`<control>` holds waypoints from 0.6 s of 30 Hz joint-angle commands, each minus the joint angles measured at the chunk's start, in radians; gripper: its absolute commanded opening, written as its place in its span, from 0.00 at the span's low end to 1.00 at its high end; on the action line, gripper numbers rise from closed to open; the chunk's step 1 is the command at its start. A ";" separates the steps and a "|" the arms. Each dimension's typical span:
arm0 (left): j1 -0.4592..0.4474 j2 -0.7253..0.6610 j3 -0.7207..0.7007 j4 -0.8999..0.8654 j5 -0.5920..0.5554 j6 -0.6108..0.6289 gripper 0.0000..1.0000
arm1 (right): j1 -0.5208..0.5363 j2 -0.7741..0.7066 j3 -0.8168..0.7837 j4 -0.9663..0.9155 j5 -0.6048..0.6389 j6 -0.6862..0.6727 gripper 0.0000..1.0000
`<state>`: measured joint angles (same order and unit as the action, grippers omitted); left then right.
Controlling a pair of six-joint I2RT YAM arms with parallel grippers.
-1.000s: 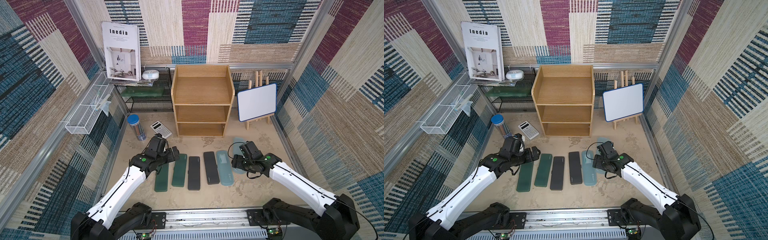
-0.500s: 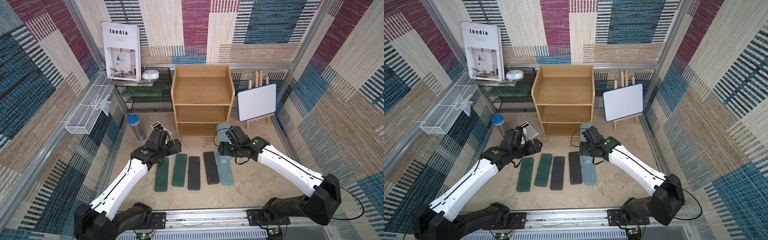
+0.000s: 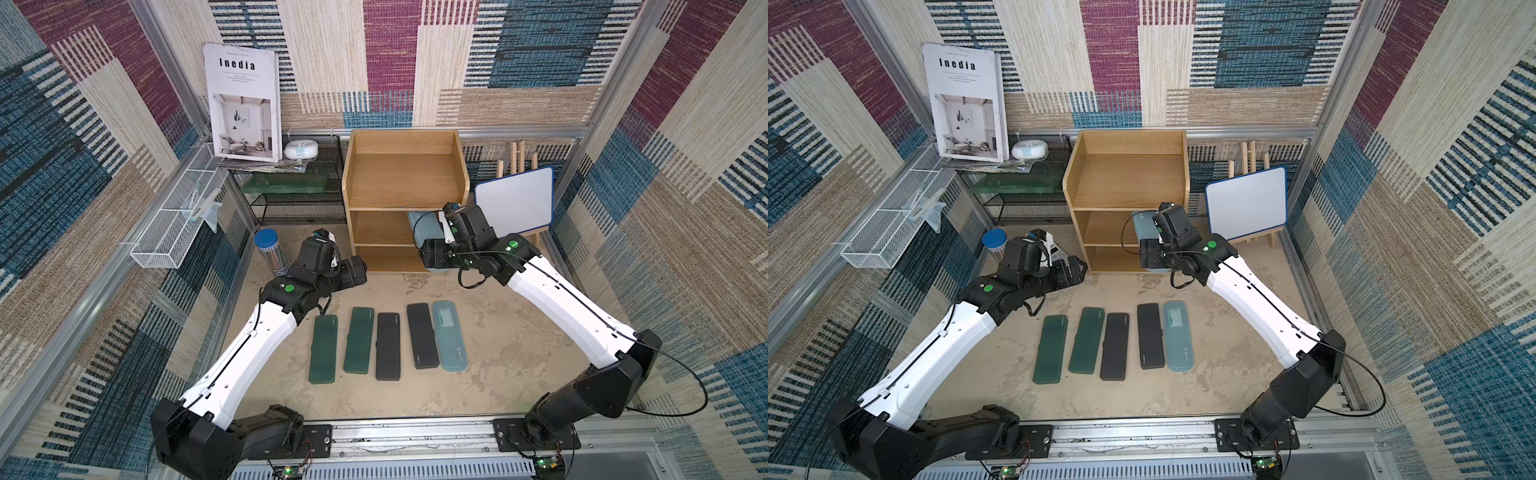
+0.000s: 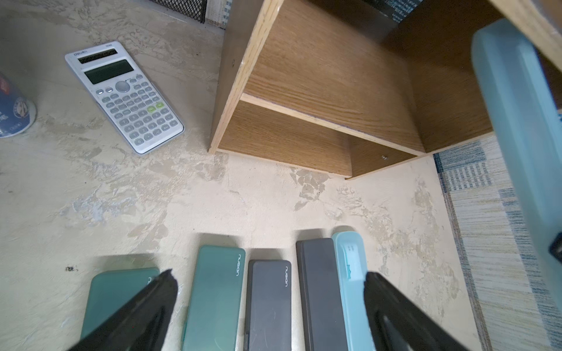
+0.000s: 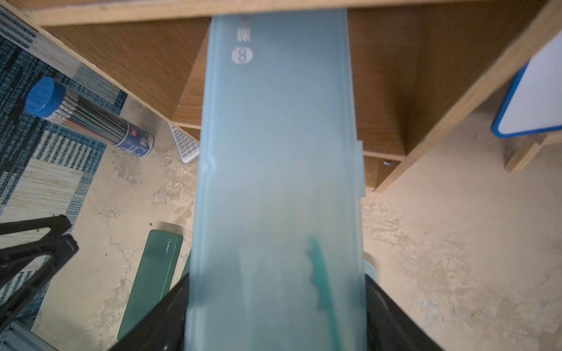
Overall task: Place the pencil cases on the shelf according to color
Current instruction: Place the pencil case at the center of the board.
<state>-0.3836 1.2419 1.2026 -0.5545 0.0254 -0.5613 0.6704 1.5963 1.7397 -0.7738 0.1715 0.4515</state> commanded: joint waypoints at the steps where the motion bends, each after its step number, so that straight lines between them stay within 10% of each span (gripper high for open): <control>1: 0.000 0.010 0.018 0.011 0.017 -0.001 1.00 | 0.000 0.064 0.115 0.068 0.087 -0.057 0.64; 9: 0.001 0.028 0.040 0.010 0.033 -0.020 1.00 | -0.009 0.277 0.414 -0.012 0.098 -0.099 0.62; 18: 0.003 0.007 -0.043 0.031 0.014 -0.011 1.00 | -0.009 0.088 -0.063 0.290 0.108 -0.058 0.60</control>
<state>-0.3824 1.2514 1.1645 -0.5430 0.0483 -0.5766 0.6613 1.7309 1.7512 -0.6525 0.2630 0.3798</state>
